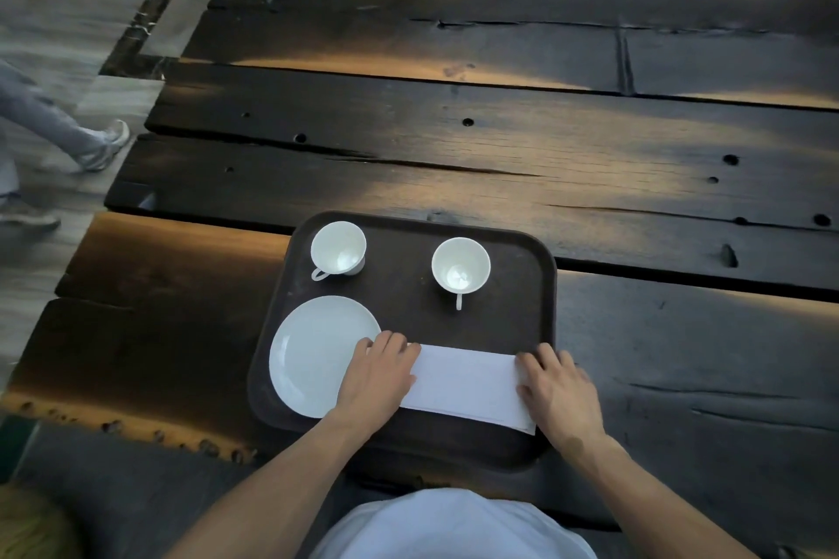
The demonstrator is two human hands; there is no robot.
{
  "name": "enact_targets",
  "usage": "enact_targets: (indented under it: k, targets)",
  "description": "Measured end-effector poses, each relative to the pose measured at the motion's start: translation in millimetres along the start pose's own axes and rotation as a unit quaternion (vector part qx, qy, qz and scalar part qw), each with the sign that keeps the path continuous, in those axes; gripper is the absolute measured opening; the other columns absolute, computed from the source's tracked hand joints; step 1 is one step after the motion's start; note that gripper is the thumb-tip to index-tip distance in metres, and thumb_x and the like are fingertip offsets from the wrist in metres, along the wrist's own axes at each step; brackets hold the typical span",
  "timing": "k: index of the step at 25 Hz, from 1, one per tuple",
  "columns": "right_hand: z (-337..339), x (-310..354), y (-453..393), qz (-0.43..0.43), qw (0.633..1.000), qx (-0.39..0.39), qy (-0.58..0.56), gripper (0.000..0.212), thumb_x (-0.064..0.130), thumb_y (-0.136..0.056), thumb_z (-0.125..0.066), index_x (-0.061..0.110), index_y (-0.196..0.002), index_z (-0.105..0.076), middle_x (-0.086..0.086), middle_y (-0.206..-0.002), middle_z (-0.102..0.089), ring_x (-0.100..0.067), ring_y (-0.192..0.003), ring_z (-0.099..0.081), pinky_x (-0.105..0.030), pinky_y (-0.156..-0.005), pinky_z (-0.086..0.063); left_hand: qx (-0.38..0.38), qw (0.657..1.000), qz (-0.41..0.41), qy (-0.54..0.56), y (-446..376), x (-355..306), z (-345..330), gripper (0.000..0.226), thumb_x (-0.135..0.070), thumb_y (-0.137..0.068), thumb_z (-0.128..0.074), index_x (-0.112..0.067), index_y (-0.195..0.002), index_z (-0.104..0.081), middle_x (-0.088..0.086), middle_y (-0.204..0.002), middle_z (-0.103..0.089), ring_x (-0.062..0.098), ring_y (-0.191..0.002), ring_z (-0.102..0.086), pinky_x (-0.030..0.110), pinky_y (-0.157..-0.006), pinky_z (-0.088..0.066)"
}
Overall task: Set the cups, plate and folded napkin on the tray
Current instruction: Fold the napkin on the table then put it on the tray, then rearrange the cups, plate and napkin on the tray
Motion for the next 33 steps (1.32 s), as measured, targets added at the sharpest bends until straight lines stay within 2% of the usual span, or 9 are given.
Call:
enact_targets:
  k: [5,9,12,16,20,24,29,33]
  targets:
    - [3.7,7.2,-2.3,-0.034,0.999,0.003,0.015,0.030,0.032,-0.091,-0.053,0.024,-0.119,-0.054,0.001,-0.116,-0.051,-0.024,-0.102,-0.052,-0.036,-0.080,-0.045,-0.030,0.995,-0.091,0.005,6.7,11.8,1.7,0.041,-0.043,-0.092,-0.057,-0.021,-0.127,-0.052,0.001,-0.122,-0.056,0.023,-0.117,-0.049,0.043,-0.101,-0.038]
    - [10.3,19.0,-0.6,-0.072,0.997,-0.030,0.020,0.034,0.048,-0.091,-0.053,0.030,-0.121,-0.056,0.005,-0.115,-0.057,-0.022,-0.105,-0.053,-0.036,-0.079,-0.043,-0.117,0.981,-0.150,0.043,19.2,50.8,21.8,0.039,-0.047,-0.083,-0.070,-0.026,-0.115,-0.062,-0.005,-0.111,-0.063,0.018,-0.107,-0.058,0.042,-0.098,-0.044]
    - [19.3,49.9,0.2,-0.063,0.996,-0.068,-0.014,0.034,0.045,-0.090,-0.060,0.028,-0.118,-0.063,0.005,-0.110,-0.063,-0.024,-0.101,-0.057,-0.038,-0.078,-0.043,-0.140,0.978,-0.136,0.078,22.9,104.6,36.8,0.040,-0.045,-0.080,-0.076,-0.026,-0.114,-0.066,-0.004,-0.110,-0.067,0.018,-0.102,-0.062,0.040,-0.091,-0.048]
    - [26.7,116.1,-10.1,-0.036,0.996,-0.062,-0.053,0.037,0.050,-0.092,-0.055,0.030,-0.122,-0.062,0.009,-0.115,-0.065,-0.021,-0.109,-0.057,-0.037,-0.085,-0.041,-0.097,0.985,-0.087,0.112,16.7,177.0,42.8,0.039,-0.047,-0.086,-0.069,-0.029,-0.120,-0.061,-0.007,-0.117,-0.063,0.016,-0.111,-0.057,0.037,-0.097,-0.041]
    - [43.7,172.5,-37.6,-0.019,0.990,-0.059,-0.123,0.043,0.053,-0.093,-0.051,0.032,-0.130,-0.056,0.011,-0.124,-0.062,-0.017,-0.116,-0.053,-0.036,-0.093,-0.040,-0.064,0.991,-0.079,0.082,0.3,224.7,46.2,0.048,-0.052,-0.085,-0.065,-0.031,-0.127,-0.056,-0.009,-0.120,-0.058,0.016,-0.118,-0.050,0.037,-0.102,-0.031]
    - [68.4,196.3,-71.9,-0.026,0.981,-0.073,-0.178,0.051,0.054,-0.092,-0.053,0.029,-0.137,-0.050,0.006,-0.126,-0.062,-0.020,-0.117,-0.053,-0.040,-0.095,-0.043,-0.047,0.994,-0.059,0.079,-22.4,242.4,54.7,0.052,-0.056,-0.085,-0.063,-0.033,-0.131,-0.051,-0.009,-0.127,-0.055,0.017,-0.123,-0.046,0.039,-0.105,-0.027]
    - [84.0,202.3,-111.4,-0.048,0.978,-0.058,-0.195,0.070,0.053,-0.089,-0.059,0.027,-0.148,-0.033,-0.002,-0.134,-0.057,-0.025,-0.123,-0.051,-0.044,-0.096,-0.044,-0.066,0.991,-0.065,0.093,-58.7,237.1,75.2,0.054,-0.048,-0.084,-0.068,-0.035,-0.133,-0.049,-0.008,-0.129,-0.055,0.017,-0.125,-0.044,0.040,-0.107,-0.024]
    - [82.7,202.5,-131.9,-0.061,0.969,-0.048,-0.235,0.082,0.050,-0.083,-0.069,0.028,-0.150,-0.027,-0.001,-0.142,-0.053,-0.026,-0.128,-0.049,-0.047,-0.099,-0.044,-0.066,0.988,-0.068,0.121,-88.2,225.8,84.6,0.069,-0.046,-0.081,-0.072,-0.036,-0.142,-0.041,-0.007,-0.132,-0.052,0.017,-0.128,-0.039,0.039,-0.108,-0.021]
Point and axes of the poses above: each hand's wrist, its own y-axis away from the middle knuckle, its own z-axis out of the back of the hand, x = y × z, the point moved 5 cm from there along -y, towards the middle knuckle
